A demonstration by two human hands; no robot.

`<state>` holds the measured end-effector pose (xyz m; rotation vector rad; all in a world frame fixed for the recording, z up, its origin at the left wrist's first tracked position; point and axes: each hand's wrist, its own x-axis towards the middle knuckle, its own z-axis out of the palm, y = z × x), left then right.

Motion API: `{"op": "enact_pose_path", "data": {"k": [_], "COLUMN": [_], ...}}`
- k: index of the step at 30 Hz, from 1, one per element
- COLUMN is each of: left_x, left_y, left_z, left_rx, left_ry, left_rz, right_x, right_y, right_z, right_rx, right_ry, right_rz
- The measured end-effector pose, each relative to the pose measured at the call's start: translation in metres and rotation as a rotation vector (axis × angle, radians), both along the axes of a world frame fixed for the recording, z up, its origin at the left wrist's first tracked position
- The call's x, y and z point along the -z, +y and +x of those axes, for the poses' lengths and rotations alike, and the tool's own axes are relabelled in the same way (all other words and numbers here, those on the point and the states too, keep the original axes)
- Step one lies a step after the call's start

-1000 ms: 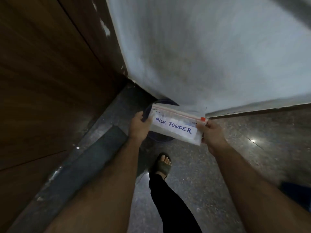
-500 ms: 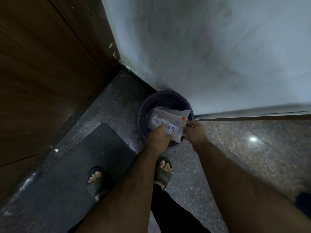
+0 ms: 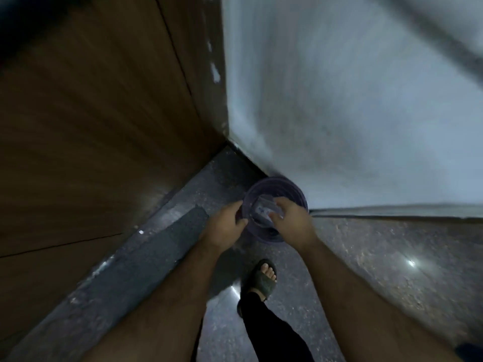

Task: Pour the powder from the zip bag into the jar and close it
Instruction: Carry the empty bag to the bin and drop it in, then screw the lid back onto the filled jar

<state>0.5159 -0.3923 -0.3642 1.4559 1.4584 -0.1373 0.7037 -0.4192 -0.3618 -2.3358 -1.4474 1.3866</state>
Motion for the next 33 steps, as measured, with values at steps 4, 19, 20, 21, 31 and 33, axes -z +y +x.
{"op": "enact_pose_path", "data": {"k": [4,19,20,21,31,33], "left_x": [-0.103,-0.375,-0.386,-0.396,-0.45,-0.454], "left_y": [0.016,0.037,0.037,0.037,0.032,0.034], "left_z": [-0.052,-0.262,-0.279,-0.296,-0.427,-0.441], "left_rx": [-0.041,-0.354,-0.382,-0.409,-0.597,-0.622], "left_ry": [0.07,0.182,0.185,0.191,0.263,0.271], "left_rz": [0.177,0.739,0.756,0.772,0.84,0.85], "right_x": [-0.111,-0.372,-0.381,-0.39,-0.434,-0.436], "right_y": [0.033,0.138,0.143,0.147,0.173,0.18], "right_z": [-0.047,-0.25,-0.267,-0.283,-0.411,-0.431], "right_rx": [-0.18,-0.674,-0.69,-0.704,-0.789,-0.8], "right_ry": [0.01,-0.044,-0.042,-0.043,0.028,0.054], "right_rz": [0.199,0.818,0.831,0.836,0.796,0.774]}}
